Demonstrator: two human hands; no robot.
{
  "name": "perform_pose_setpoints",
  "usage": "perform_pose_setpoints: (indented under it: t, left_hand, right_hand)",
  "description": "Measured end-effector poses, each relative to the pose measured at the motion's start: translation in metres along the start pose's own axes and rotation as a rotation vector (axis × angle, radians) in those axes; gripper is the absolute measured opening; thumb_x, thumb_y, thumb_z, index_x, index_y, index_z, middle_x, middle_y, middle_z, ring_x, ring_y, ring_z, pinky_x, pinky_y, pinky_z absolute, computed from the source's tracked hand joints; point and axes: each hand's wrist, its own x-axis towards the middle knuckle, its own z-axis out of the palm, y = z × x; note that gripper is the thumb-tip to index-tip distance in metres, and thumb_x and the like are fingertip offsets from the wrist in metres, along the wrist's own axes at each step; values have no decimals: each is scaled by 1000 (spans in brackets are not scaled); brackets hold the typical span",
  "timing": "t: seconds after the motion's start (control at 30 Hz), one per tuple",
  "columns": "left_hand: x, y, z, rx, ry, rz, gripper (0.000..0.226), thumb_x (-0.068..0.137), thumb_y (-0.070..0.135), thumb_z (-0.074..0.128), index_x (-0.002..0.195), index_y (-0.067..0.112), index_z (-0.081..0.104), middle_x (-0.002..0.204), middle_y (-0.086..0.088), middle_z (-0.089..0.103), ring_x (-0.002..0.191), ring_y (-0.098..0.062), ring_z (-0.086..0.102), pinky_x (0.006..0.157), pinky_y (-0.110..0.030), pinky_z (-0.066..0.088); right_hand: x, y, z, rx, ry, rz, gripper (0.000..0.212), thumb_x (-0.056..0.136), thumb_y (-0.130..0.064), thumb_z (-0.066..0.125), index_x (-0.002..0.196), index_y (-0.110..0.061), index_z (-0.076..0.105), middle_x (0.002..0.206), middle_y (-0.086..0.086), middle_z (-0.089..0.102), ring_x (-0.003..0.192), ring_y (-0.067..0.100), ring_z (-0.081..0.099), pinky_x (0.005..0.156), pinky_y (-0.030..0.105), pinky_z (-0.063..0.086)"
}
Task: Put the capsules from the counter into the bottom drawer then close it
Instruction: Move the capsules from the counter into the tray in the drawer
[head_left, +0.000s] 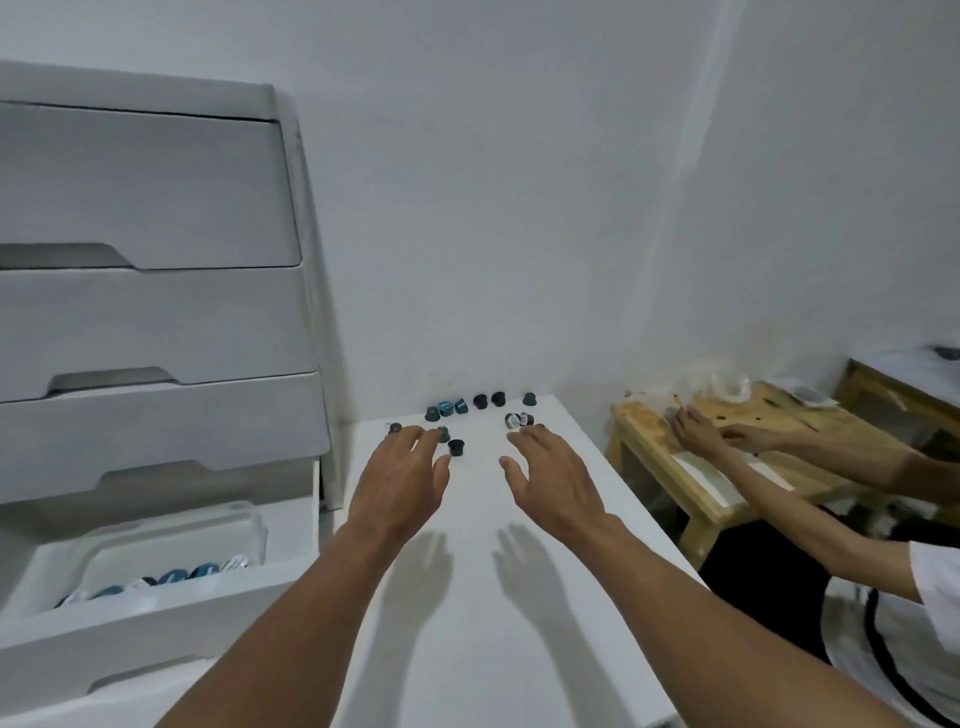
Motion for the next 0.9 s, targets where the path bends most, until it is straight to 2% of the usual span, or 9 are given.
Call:
perform_pose_setpoints:
  t: [0.17,0.53,0.6,0.67,0.73,0.8,0.9]
  left_hand:
    - [13,-10,37,10,-71,-104,24,82,16,68,101,3,65,98,-15,66,84,-36,63,70,-39,55]
    - [69,-99,137,-7,-225,-233,24,86,16,63,104,1,65,103,-19,64,87,-37,63,76,-38,51]
    - [84,-116,153,-12,-240,-242,25,88,17,61,106,1,65,106,-18,63,90,-37,62,76,-38,51]
    - [99,-132,170,-30,-259,-271,28,91,19,56,112,2,62,113,-19,61,97,-37,60,82,-39,48]
    - [110,-146,186,-33,-289,-290,31,91,19,55,116,2,60,118,-19,59,101,-37,58,85,-40,47]
    - [118,-158,202,-29,-305,-286,29,88,16,59,113,1,61,113,-20,61,96,-38,59,82,-39,49]
    - [133,-174,221,-45,-315,-293,25,83,11,64,105,0,65,101,-21,64,87,-38,62,78,-38,51]
  right_hand:
    - [28,28,34,56,-79,-13,40,96,-28,49,131,-9,54,136,7,52,129,23,45,106,29,33]
    - [120,59,143,61,-265,16,39,95,-27,50,130,-10,54,129,5,55,117,25,52,99,31,38]
    - [140,64,162,57,-252,23,34,92,-21,56,122,-6,60,118,10,60,107,29,58,91,34,45]
    - [160,68,183,102,-210,49,25,82,-11,64,104,0,67,100,15,66,88,36,64,77,37,53]
    - [175,69,202,73,-230,35,16,73,-2,68,89,3,68,86,16,66,75,36,63,64,36,55]
    - [191,69,217,43,-285,30,14,81,-7,64,93,0,66,93,14,65,84,33,61,72,36,52]
    - [215,73,240,96,-307,111,32,92,-22,54,120,-7,58,120,11,59,108,27,55,92,35,46]
